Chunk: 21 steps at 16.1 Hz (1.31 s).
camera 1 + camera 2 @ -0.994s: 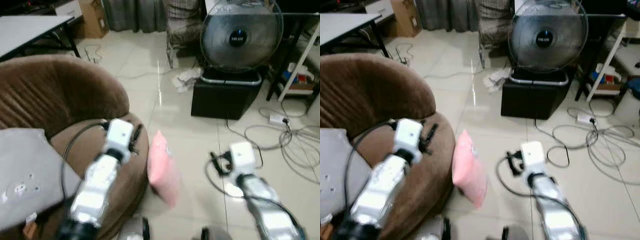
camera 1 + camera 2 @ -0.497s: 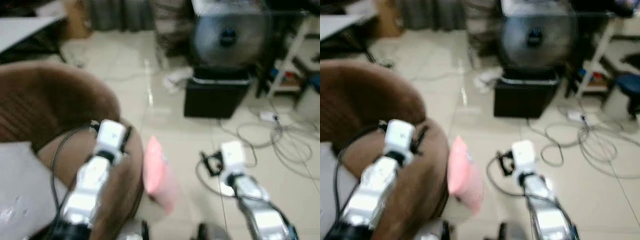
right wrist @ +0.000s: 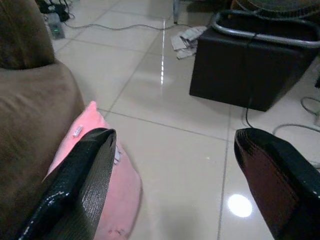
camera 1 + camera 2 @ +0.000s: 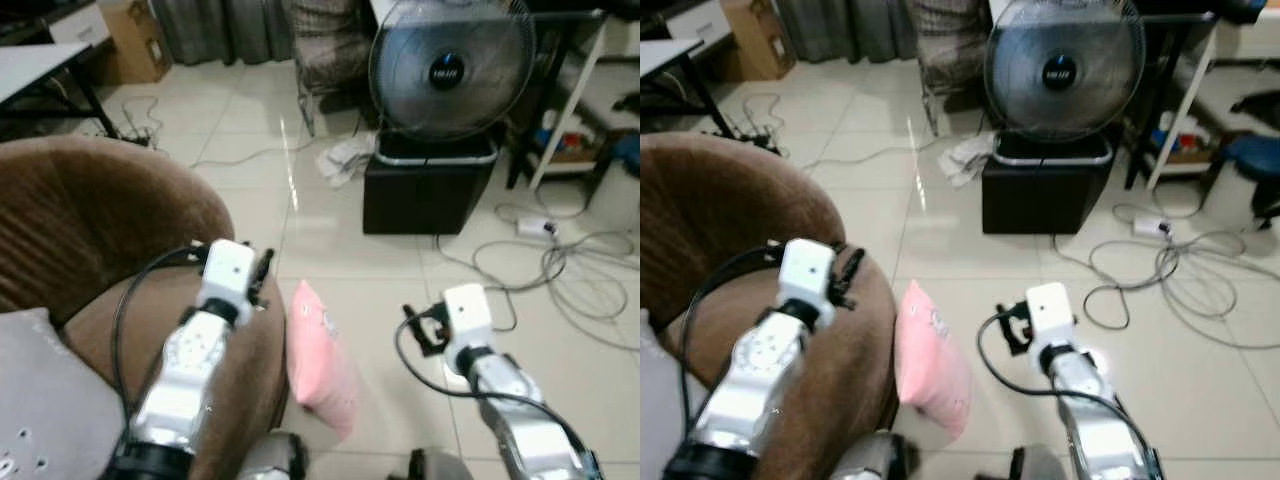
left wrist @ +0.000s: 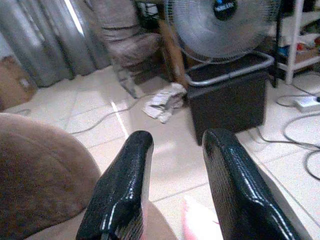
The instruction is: Move the pillow to the sofa from floor
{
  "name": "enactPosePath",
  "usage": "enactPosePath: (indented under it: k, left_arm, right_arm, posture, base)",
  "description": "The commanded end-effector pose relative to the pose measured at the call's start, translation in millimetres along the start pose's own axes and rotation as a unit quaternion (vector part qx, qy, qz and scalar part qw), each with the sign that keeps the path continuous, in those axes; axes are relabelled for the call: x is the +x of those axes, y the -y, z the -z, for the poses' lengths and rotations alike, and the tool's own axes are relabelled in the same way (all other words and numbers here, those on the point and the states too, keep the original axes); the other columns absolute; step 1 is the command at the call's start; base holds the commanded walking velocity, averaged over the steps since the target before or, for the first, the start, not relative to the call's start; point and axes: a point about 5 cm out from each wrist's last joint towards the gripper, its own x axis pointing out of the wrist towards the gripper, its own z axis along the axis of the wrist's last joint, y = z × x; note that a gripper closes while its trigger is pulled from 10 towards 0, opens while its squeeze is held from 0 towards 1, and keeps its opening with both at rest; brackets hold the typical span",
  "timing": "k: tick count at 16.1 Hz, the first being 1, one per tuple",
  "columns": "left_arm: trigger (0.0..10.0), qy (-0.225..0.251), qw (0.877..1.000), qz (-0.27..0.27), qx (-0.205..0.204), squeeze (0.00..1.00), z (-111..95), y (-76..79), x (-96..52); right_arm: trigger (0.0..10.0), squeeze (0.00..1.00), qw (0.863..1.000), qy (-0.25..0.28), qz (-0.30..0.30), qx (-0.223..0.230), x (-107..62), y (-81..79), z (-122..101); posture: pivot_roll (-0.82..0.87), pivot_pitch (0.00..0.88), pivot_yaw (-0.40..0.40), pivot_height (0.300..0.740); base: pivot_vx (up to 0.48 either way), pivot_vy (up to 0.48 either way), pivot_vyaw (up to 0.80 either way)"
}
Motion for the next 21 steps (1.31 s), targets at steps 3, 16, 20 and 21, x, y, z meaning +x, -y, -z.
enactPosePath:
  k: [3, 16, 20, 21]
  left_arm:
    - [10.0, -0.001, 1.000, -0.001, 0.014, 0.00, -0.5, -2.3, -0.1]
    - [10.0, 0.000, 1.000, -0.003, 0.021, 0.00, -1.1, -2.5, 0.2]
    - [10.0, -0.001, 1.000, -0.005, 0.021, 0.00, -0.7, -2.4, 0.2]
    - [10.0, -0.001, 1.000, -0.006, 0.021, 0.00, -0.6, -2.5, 0.3]
  right_arm:
    - [10.0, 0.00, 1.000, -0.001, 0.001, 0.002, -0.6, -0.3, 0.4]
    - [10.0, 0.00, 1.000, -0.004, -0.006, -0.012, -0.1, -1.1, 0.4]
    - [10.0, 0.00, 1.000, -0.004, -0.001, -0.009, 0.0, 0.8, 1.4]
    - [10.0, 0.00, 1.000, -0.005, -0.002, -0.009, 0.0, 0.8, 1.5]
  posture:
    - [-0.04, 0.000, 0.085, 0.653]
    - [-0.05, 0.000, 0.086, 0.653]
    - [-0.05, 0.000, 0.085, 0.653]
    - [-0.05, 0.000, 0.085, 0.653]
  base:
    - [0.000, 0.000, 0.00]
    - [0.000, -0.280, 0.49]
    - [0.000, -0.348, 0.00]
    - [0.000, -0.345, 0.00]
